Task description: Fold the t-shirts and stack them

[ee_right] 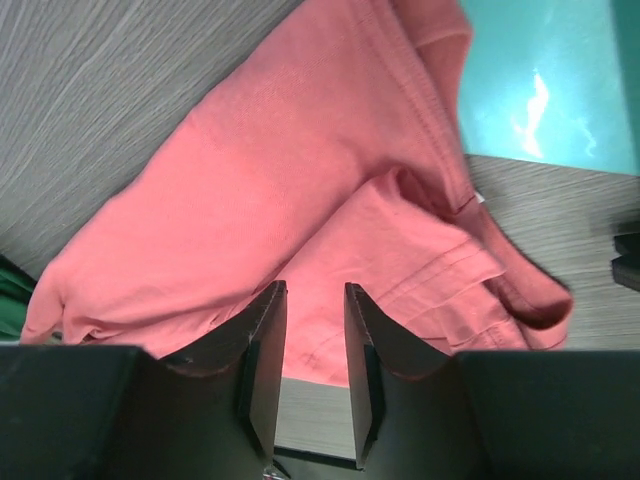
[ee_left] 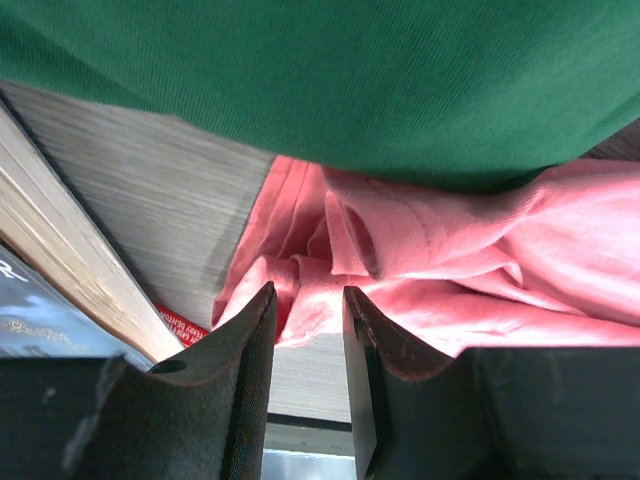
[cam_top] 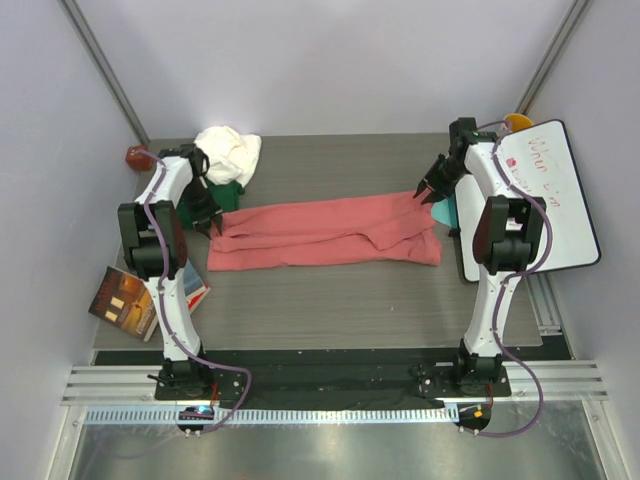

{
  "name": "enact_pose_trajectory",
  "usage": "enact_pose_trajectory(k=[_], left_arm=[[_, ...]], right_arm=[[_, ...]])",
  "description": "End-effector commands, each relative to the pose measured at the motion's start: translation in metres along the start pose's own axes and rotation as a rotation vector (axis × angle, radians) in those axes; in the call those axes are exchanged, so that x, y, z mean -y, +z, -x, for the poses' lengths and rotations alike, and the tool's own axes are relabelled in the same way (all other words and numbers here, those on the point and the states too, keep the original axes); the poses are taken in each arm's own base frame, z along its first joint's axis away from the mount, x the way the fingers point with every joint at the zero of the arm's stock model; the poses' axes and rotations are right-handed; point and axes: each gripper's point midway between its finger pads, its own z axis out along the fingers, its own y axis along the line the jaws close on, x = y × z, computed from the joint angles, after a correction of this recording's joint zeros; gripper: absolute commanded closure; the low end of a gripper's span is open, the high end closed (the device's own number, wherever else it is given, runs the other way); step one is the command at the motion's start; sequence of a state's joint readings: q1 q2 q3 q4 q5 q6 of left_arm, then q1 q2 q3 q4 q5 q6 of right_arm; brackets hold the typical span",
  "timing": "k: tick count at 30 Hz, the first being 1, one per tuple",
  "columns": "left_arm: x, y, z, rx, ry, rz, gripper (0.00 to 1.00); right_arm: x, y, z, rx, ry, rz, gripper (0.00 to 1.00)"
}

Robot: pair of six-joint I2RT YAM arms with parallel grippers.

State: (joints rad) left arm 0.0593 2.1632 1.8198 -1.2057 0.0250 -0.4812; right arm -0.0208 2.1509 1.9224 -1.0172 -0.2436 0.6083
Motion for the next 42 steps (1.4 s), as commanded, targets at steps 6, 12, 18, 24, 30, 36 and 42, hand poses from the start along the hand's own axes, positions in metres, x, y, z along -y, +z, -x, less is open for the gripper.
enact_pose_trajectory(k=[6,12,18,24,30,36,42], left_arm=[[0.004,-0.028,-0.015,0.059,0.003,-0.070,0.65],[0.030,-0.022,-0.035,0.045,0.057,-0.097,0.65],[0.069,-0.032,-0.040,0.080,0.117,-0.147,0.62],[0.087,-0.030,-0.046,0.067,0.144,-0.163,0.62],[0.086,-0.031,-0.048,0.074,0.155,-0.163,0.62],[0.084,-0.032,-0.051,0.070,0.160,-0.157,0.63],[0.081,-0.029,-0.052,0.067,0.161,-0.149,0.63]], right_arm=[[-0.002,-0.050,-0.033,0.003,-0.180,0.065,0.56],[0.008,-0.041,-0.094,-0.041,-0.243,0.040,0.50],[0.004,-0.027,-0.121,-0.083,-0.287,0.022,0.48],[0.003,-0.006,-0.125,-0.093,-0.292,0.002,0.47],[0.001,0.017,-0.120,-0.099,-0.297,-0.022,0.47],[-0.001,0.031,-0.113,-0.090,-0.302,-0.039,0.47],[0.000,0.033,-0.108,-0.072,-0.301,-0.056,0.50]])
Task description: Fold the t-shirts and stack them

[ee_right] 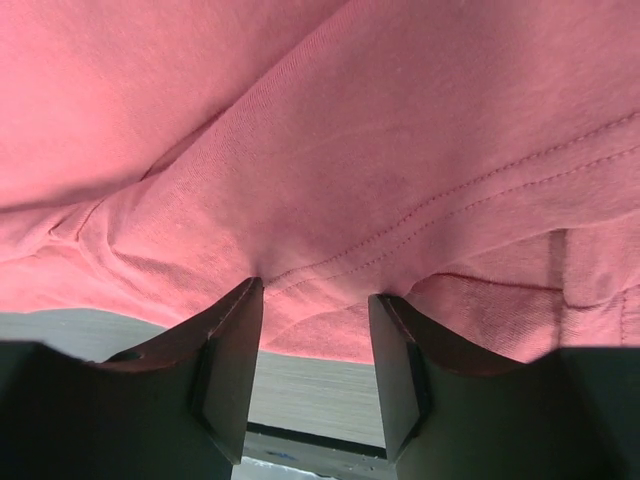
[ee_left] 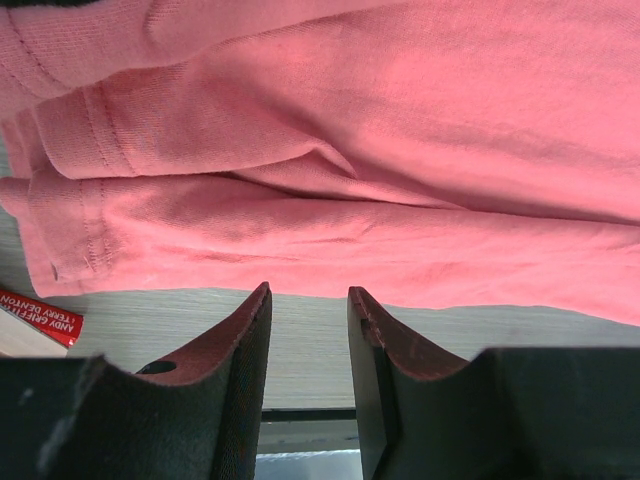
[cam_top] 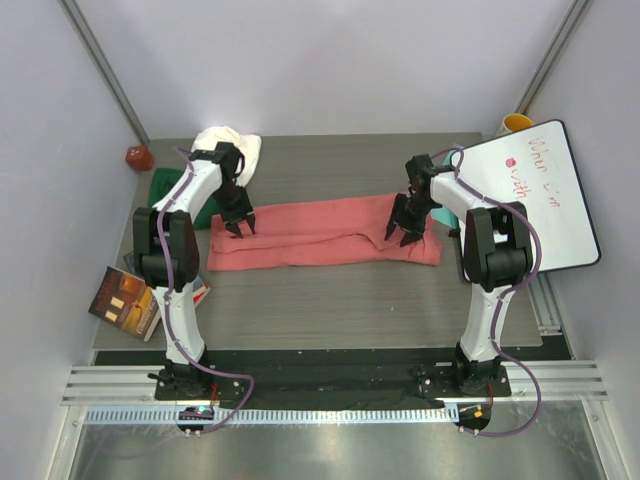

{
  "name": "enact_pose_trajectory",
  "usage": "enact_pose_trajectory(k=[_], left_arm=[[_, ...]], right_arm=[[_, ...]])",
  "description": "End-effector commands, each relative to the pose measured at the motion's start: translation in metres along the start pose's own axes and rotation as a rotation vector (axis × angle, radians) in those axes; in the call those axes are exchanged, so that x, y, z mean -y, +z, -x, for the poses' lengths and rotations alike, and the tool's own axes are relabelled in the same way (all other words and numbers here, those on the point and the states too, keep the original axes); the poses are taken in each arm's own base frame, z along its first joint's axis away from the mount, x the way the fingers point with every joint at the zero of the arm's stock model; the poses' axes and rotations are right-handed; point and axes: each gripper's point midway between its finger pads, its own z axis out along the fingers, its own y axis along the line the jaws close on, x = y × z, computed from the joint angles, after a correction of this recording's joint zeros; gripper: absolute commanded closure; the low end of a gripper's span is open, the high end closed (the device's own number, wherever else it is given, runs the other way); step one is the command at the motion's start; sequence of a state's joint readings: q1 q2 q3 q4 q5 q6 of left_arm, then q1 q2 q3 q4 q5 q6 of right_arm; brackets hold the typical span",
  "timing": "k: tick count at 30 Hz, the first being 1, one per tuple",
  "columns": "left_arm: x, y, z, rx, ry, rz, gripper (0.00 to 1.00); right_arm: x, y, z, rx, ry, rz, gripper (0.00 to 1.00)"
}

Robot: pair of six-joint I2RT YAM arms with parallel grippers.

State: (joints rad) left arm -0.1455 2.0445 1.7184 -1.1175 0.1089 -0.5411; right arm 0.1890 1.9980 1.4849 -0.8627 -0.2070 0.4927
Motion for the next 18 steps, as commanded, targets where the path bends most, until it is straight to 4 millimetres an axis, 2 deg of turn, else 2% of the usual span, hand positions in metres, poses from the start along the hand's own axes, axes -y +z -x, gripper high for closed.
enact_pose_trajectory(k=[1,5,7,8,11,18], left_arm=[[0.002,-0.010,0.002,0.029,0.011,-0.017,0.63],[0.002,-0.008,0.002,0.026,0.011,-0.017,0.63],[0.002,-0.007,0.002,0.024,0.011,-0.018,0.63],[0.003,-0.007,0.002,0.023,0.011,-0.019,0.63],[0.002,-0.005,0.001,0.019,0.009,-0.017,0.63],[0.000,-0.004,-0.001,0.013,0.009,-0.012,0.63]], right_arm=[[-0.010,-0.012,0.022,0.092,-0.014,0.008,0.50],[-0.011,-0.014,0.026,0.109,-0.016,0.002,0.55],[-0.011,-0.016,0.029,0.119,-0.016,0.003,0.66],[-0.012,-0.016,0.030,0.124,-0.017,0.000,0.77],[-0.012,-0.016,0.033,0.128,-0.019,0.000,0.96],[-0.024,-0.025,0.046,0.155,-0.037,0.026,0.99]])
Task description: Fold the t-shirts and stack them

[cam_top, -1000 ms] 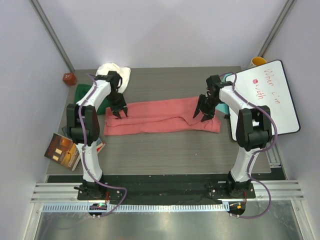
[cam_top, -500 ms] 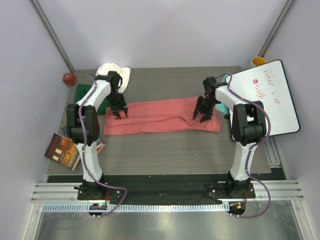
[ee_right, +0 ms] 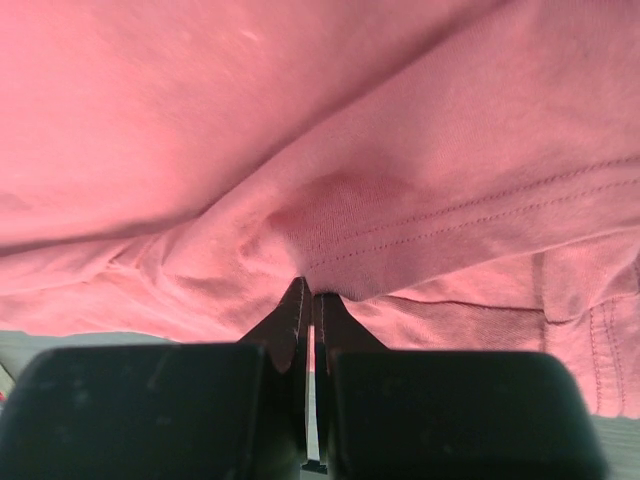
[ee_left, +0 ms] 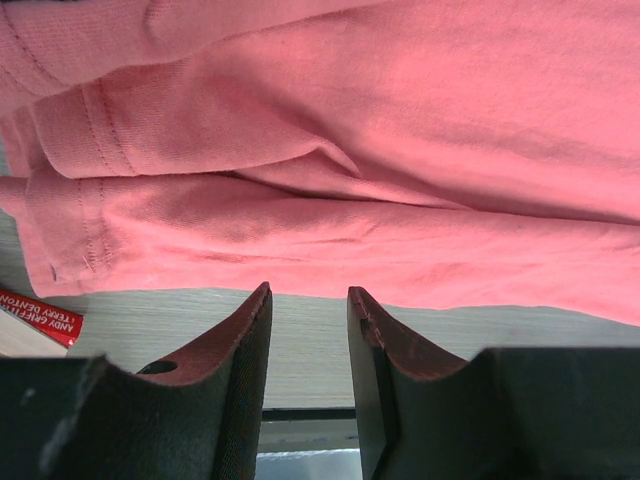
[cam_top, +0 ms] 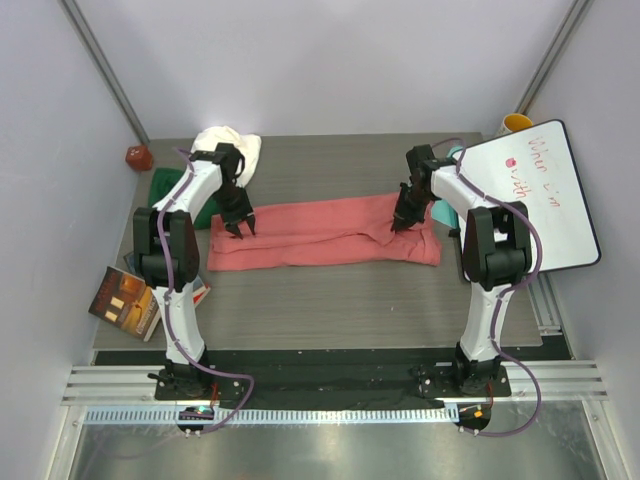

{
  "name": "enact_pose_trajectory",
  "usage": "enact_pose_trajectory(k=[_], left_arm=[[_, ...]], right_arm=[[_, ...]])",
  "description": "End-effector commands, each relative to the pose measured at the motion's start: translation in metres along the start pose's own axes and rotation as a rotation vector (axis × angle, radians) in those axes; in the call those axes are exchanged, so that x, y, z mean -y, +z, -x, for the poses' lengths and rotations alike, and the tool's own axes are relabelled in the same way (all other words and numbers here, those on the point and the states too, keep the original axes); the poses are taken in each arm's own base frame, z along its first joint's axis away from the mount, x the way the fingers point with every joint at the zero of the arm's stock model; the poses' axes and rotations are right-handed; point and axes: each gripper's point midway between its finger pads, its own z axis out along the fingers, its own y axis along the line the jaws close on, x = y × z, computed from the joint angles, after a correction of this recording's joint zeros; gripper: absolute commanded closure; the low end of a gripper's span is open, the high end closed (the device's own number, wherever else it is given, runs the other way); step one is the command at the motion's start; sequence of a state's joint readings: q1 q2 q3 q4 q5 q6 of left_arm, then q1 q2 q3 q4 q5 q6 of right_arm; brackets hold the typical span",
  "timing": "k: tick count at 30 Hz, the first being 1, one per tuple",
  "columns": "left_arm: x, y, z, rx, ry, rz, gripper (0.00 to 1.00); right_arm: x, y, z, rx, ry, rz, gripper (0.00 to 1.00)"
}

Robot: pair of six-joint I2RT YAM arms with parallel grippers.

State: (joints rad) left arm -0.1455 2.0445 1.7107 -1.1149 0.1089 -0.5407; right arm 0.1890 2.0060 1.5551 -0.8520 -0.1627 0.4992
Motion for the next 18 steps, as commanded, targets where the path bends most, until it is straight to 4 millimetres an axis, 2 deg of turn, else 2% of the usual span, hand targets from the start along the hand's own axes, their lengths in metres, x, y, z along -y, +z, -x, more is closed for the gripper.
enact_pose_trajectory(k=[1,9,11,14,18], left_arm=[[0.001,-0.006,0.000,0.017,0.010,-0.016,0.63],[0.000,-0.004,-0.002,0.011,0.010,-0.010,0.63],[-0.001,-0.004,-0.002,0.008,0.008,-0.009,0.63],[-0.002,-0.003,-0.004,0.004,0.009,-0.007,0.63],[-0.002,-0.001,-0.005,0.001,0.011,-0.007,0.64]], right_arm=[[-0.019,-0.015,0.028,0.085,-0.033,0.036,0.99],[-0.031,-0.013,0.051,0.098,-0.045,0.044,0.98],[-0.032,-0.007,0.053,0.088,-0.046,0.039,0.96],[-0.037,-0.009,0.062,0.101,-0.051,0.045,0.88],[-0.041,-0.004,0.072,0.105,-0.055,0.039,0.85]])
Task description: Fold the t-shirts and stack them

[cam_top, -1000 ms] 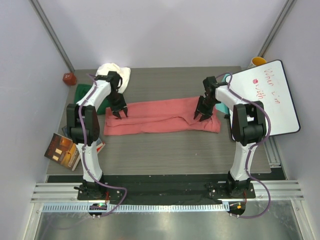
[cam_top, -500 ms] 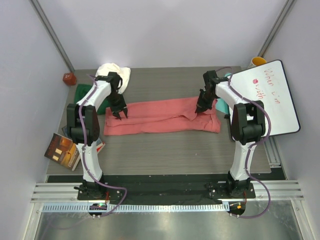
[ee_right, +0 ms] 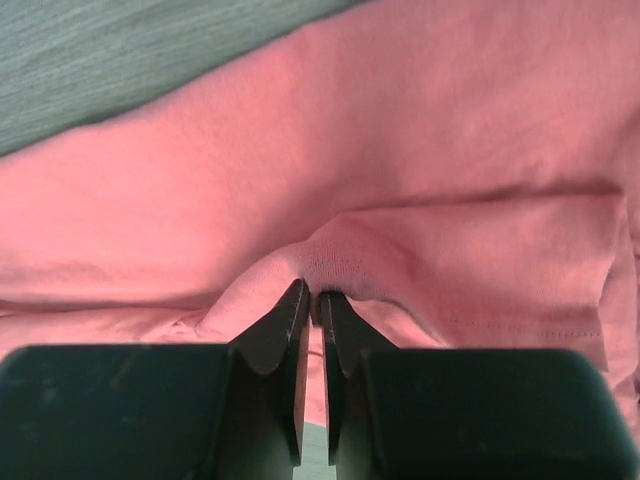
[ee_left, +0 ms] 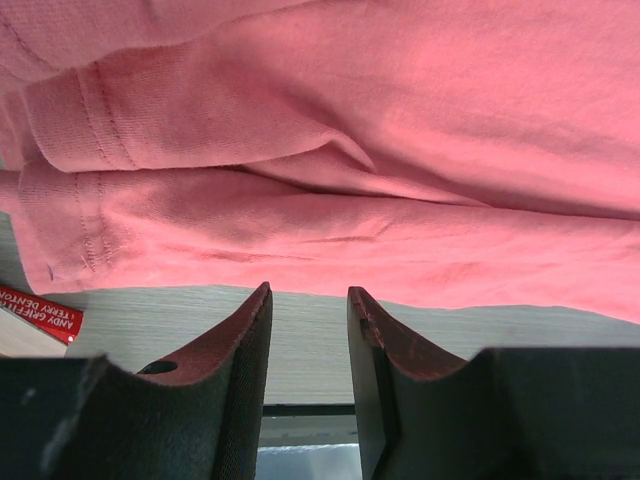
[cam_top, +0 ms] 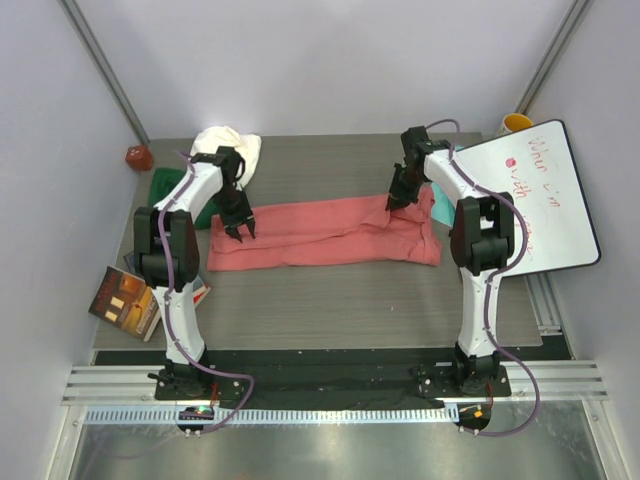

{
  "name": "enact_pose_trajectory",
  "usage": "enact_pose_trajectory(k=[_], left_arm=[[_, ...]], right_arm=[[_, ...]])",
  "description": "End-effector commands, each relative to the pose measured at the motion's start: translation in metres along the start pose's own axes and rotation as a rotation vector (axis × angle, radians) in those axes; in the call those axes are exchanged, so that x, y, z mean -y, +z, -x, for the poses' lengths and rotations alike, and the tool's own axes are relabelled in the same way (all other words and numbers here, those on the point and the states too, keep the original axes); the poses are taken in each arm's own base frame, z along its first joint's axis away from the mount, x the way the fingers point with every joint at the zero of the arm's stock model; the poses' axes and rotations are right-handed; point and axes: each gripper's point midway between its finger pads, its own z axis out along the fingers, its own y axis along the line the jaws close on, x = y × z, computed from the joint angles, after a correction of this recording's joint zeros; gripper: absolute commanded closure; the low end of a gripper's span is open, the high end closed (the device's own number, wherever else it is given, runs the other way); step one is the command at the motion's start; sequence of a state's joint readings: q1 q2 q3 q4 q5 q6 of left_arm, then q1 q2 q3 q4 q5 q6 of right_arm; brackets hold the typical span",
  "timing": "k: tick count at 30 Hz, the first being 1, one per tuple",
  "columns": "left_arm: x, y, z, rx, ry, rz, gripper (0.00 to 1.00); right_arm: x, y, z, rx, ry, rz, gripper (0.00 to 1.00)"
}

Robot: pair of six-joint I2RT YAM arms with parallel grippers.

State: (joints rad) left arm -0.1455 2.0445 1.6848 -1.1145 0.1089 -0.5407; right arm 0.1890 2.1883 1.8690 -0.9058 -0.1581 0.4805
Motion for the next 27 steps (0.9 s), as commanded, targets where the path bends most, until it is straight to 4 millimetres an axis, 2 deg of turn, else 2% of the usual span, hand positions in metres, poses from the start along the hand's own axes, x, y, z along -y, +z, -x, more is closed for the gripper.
enact_pose_trajectory(k=[1,8,19,23,24,27], left_arm=[[0.002,-0.006,0.001,0.022,0.013,-0.018,0.63],[0.002,-0.004,-0.001,0.013,0.016,-0.022,0.63],[0.002,-0.003,-0.003,0.000,0.016,-0.027,0.63],[0.001,-0.004,-0.004,0.004,0.017,-0.025,0.63],[0.002,-0.004,-0.004,0.007,0.017,-0.026,0.63],[0.000,-0.002,-0.006,0.000,0.011,-0.023,0.64]], right_arm=[[-0.010,-0.008,0.016,0.030,-0.027,0.005,0.83],[-0.017,-0.003,0.028,0.038,-0.033,0.006,0.71],[-0.024,0.006,0.044,0.060,-0.045,0.029,0.68],[-0.022,-0.003,0.039,0.059,-0.059,0.025,0.68],[-0.023,-0.013,0.038,0.070,-0.065,0.027,0.67],[-0.008,-0.025,0.025,0.074,-0.086,-0.017,0.67]])
